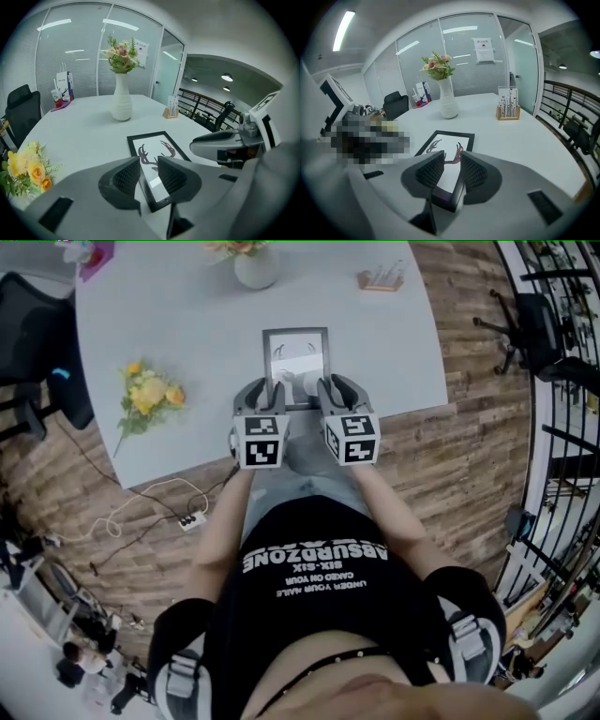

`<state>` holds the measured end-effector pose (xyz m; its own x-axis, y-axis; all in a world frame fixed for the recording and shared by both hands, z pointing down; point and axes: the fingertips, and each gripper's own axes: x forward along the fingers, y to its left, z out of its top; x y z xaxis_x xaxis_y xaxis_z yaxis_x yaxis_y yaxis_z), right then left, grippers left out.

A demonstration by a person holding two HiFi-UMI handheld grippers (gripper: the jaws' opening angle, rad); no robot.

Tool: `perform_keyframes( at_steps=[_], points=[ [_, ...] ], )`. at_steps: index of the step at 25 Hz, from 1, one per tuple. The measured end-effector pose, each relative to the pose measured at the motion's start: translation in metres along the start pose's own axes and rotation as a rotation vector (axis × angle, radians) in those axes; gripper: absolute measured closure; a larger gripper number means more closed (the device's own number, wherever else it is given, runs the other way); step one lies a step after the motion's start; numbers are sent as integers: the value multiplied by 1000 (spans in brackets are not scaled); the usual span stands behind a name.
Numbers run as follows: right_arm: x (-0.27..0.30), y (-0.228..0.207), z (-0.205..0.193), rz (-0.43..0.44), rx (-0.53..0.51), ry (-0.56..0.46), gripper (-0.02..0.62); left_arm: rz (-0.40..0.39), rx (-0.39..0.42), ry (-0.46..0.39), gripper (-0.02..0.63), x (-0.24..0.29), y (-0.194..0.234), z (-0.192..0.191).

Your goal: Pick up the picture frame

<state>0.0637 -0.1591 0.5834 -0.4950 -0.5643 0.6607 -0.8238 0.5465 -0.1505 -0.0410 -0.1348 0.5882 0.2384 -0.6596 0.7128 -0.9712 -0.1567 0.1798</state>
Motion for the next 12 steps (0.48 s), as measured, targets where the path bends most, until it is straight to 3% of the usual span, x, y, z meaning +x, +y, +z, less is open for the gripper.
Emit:
perform_keyframes(
  at_steps=[12],
  points=[
    [35, -24, -31, 4, 43, 116, 491, 29, -41, 112, 497, 40, 13, -24]
  ],
)
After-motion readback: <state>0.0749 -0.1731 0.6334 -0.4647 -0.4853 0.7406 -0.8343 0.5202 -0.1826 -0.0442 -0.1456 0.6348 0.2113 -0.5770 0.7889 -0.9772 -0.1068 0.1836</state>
